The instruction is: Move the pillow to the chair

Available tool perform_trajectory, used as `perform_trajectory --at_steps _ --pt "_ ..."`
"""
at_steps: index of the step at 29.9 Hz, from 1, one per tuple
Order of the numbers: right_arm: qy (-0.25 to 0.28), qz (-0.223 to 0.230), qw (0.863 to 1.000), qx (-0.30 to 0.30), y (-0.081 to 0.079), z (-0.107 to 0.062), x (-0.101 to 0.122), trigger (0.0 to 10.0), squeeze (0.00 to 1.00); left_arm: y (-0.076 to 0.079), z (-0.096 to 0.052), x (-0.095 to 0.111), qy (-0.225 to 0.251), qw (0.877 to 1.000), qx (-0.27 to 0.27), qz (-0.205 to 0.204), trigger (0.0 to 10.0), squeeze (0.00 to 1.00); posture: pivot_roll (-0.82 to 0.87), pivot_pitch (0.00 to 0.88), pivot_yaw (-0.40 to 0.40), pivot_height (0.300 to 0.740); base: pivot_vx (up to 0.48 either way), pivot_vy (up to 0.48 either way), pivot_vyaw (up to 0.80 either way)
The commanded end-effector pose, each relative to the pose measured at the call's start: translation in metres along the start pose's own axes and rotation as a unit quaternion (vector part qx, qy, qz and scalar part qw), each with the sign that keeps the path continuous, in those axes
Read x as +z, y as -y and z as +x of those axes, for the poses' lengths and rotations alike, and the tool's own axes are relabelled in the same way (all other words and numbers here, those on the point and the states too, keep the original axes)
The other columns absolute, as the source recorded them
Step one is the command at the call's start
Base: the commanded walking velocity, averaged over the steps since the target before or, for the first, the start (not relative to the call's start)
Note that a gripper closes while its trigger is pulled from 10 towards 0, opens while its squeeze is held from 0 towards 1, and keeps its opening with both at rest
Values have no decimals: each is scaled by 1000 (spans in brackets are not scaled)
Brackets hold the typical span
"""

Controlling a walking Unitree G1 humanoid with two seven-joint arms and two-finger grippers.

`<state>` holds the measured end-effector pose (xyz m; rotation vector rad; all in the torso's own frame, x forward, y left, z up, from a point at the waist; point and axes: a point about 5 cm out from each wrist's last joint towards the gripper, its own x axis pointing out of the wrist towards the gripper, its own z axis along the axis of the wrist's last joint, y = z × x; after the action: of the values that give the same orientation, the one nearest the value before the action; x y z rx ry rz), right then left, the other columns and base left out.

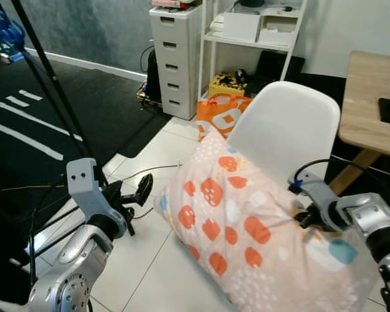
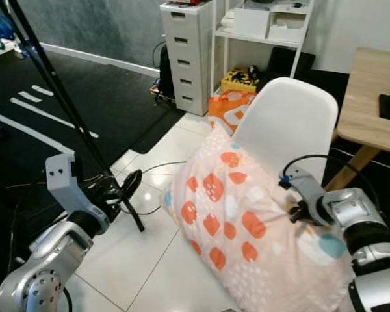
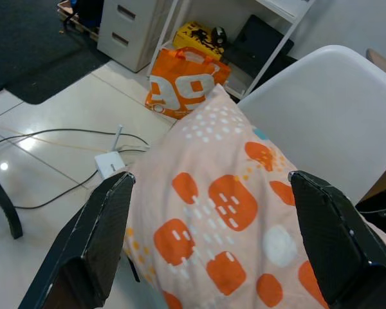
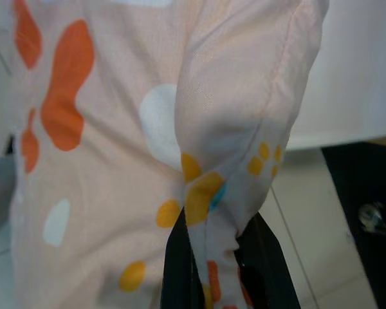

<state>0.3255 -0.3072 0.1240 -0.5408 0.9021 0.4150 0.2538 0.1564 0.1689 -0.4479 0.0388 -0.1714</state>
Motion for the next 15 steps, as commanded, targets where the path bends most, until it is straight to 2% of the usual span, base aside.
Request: perform_trajectory --at_steps 1,5,13,15 --pt "-20 0 999 -45 16 -10 -6 10000 0 0 0 -1 -4 1000 1 -9 10000 0 -179 117 61 675 0 0 0" --pt "-32 7 997 -76 24 -15 -13 10000 0 0 0 -1 -5 1000 0 -10 10000 0 -183 118 60 660 0 0 0" --pt "-44 6 994 -100 28 -17 -18 10000 0 0 0 -1 -4 1000 0 -13 10000 0 -182 117 58 635 0 0 0" --pt "-51 8 990 -135 36 -22 -20 10000 0 0 0 -2 -4 1000 1 -13 10000 0 -182 116 56 625 0 0 0"
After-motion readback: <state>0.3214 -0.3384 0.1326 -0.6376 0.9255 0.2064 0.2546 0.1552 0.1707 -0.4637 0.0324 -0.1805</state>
